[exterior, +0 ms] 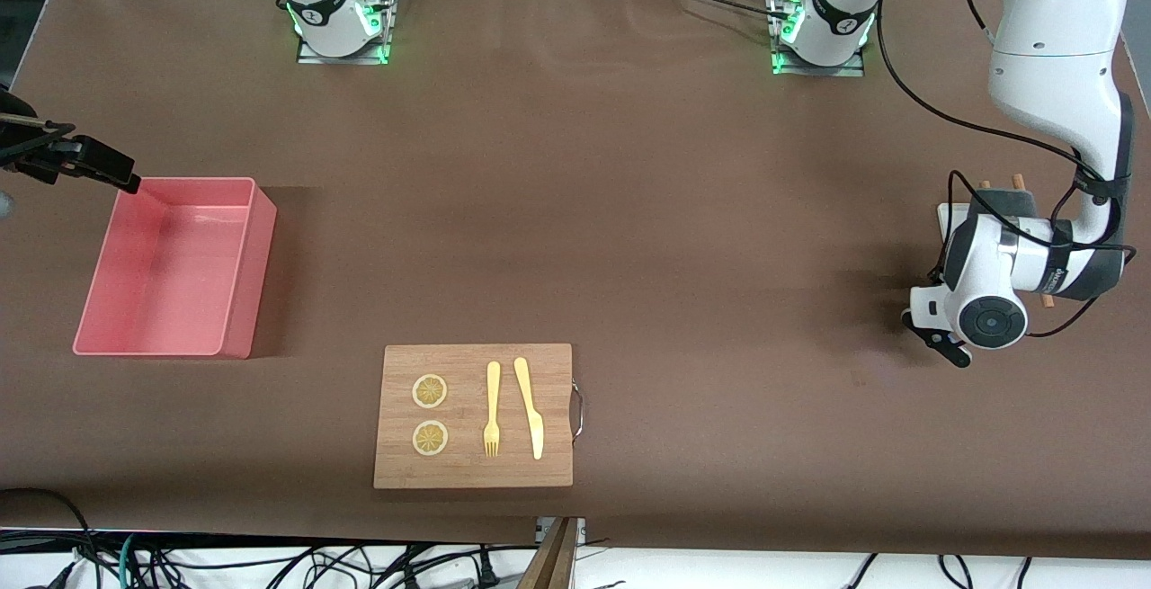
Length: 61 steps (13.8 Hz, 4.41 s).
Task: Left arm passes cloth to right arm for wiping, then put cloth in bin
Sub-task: 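Lift the cloth off the wooden sticks with the left gripper, then carry the cloth toward the middle while the right gripper approaches it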
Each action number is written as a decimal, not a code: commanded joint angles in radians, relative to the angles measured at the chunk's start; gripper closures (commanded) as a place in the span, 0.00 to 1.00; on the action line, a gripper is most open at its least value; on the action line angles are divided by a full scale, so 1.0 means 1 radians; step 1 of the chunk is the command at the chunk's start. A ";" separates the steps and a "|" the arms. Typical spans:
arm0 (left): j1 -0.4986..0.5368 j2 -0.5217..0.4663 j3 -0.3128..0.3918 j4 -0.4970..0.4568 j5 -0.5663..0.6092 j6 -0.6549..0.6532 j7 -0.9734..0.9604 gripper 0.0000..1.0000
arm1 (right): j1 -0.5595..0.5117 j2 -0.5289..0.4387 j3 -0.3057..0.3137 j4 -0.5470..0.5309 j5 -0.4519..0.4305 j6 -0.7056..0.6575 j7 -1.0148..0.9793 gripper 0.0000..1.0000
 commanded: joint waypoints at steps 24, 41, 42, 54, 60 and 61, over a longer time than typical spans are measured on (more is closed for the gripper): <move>-0.217 -0.222 -0.008 0.274 -0.475 -0.434 -0.038 1.00 | 0.002 0.047 0.017 0.011 0.133 0.001 0.029 0.00; -0.549 -0.185 -0.086 0.423 -0.984 0.065 -1.274 1.00 | 0.320 0.233 0.017 0.013 0.320 0.384 0.830 0.00; -0.574 -0.176 -0.086 0.423 -0.998 0.123 -1.315 1.00 | 0.342 0.244 0.017 0.013 0.320 0.409 0.877 0.00; -0.649 -0.141 -0.088 0.423 -1.047 0.339 -1.541 1.00 | 0.417 0.353 0.018 0.008 0.463 0.432 1.054 0.00; -0.649 -0.142 -0.086 0.420 -1.046 0.337 -1.538 1.00 | 0.448 0.388 0.018 0.007 0.491 0.428 1.050 0.00; -0.649 -0.142 -0.086 0.420 -1.046 0.337 -1.539 1.00 | 0.448 0.390 0.018 0.007 0.492 0.428 1.050 0.00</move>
